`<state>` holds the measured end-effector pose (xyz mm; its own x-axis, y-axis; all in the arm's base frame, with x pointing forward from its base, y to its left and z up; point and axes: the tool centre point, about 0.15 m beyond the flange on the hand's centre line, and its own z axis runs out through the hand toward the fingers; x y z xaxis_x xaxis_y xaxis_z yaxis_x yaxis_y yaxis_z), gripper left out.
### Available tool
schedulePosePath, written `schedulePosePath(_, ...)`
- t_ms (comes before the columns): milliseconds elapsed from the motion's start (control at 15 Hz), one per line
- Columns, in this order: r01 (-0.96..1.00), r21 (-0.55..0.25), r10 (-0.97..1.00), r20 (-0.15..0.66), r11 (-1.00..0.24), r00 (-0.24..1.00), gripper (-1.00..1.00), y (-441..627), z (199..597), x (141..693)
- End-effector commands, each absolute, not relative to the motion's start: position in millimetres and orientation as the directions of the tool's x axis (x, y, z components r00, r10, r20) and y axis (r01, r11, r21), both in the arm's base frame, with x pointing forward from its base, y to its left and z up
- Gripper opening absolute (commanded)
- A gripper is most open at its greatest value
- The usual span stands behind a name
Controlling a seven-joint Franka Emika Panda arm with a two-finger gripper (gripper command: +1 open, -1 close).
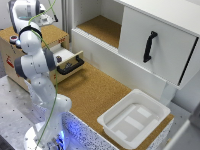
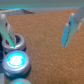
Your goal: Push the blue button to turn off the blue light
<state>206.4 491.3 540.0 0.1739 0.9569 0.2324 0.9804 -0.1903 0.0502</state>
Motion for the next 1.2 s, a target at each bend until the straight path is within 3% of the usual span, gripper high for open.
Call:
schedulePosePath(0, 0.980, 0.118, 0.987, 0.004, -0.158, 0.159, 1.00, 533.8, 547.1, 175.2)
schedulePosePath(67, 0.978, 0.135, 0.987, 0.005, -0.161, 0.161, -1.00, 529.3, 546.3, 165.1)
schedulePosePath(267, 0.960, 0.200, 0.981, 0.040, -0.196, 0.192, -1.00, 516.5, 542.4, 154.9)
schedulePosePath(467, 0.944, 0.193, 0.963, 0.092, -0.268, 0.255, -1.00, 520.6, 537.9, 160.5)
schedulePosePath(667, 0.949, 0.194, 0.968, 0.094, -0.247, 0.233, -1.00, 524.4, 529.5, 160.8)
schedulePosePath(1133, 0.972, 0.104, 0.977, 0.064, -0.209, 0.204, -1.00, 530.0, 495.8, 156.3)
